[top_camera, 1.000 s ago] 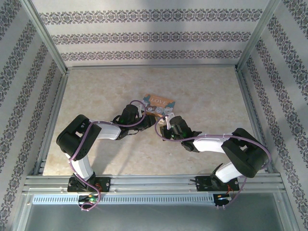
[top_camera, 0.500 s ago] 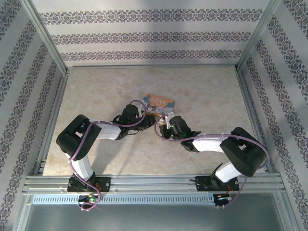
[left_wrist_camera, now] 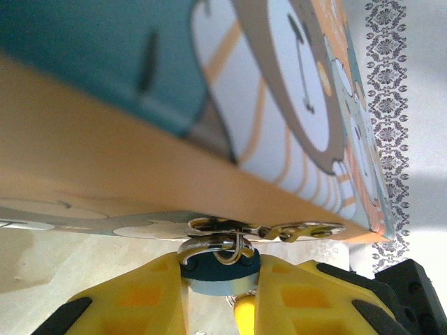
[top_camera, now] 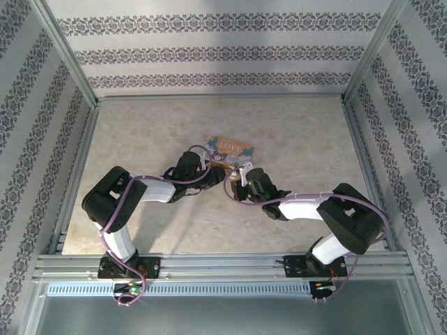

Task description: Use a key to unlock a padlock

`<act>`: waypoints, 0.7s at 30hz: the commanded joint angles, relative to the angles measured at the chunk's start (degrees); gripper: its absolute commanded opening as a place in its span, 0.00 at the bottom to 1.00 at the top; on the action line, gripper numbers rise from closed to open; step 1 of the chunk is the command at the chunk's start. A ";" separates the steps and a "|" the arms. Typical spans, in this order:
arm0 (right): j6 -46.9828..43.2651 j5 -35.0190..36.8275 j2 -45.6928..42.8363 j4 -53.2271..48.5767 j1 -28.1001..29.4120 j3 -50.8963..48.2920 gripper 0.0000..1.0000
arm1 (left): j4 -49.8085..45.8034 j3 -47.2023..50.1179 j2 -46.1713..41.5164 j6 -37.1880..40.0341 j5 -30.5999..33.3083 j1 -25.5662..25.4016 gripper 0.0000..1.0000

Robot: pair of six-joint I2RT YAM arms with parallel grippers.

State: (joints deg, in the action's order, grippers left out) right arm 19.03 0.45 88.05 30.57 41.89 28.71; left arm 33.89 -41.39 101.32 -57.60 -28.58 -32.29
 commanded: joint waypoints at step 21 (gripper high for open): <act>-5.29 -1.59 7.70 18.45 -0.61 -0.48 0.00 | 1.97 -0.88 -0.51 -1.64 -1.75 -1.19 0.25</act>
State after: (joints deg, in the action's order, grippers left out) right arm 15.57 0.38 95.02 41.50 41.74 28.12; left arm 33.87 -41.39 101.32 -58.43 -25.12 -32.21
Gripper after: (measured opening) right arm 0.051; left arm 0.250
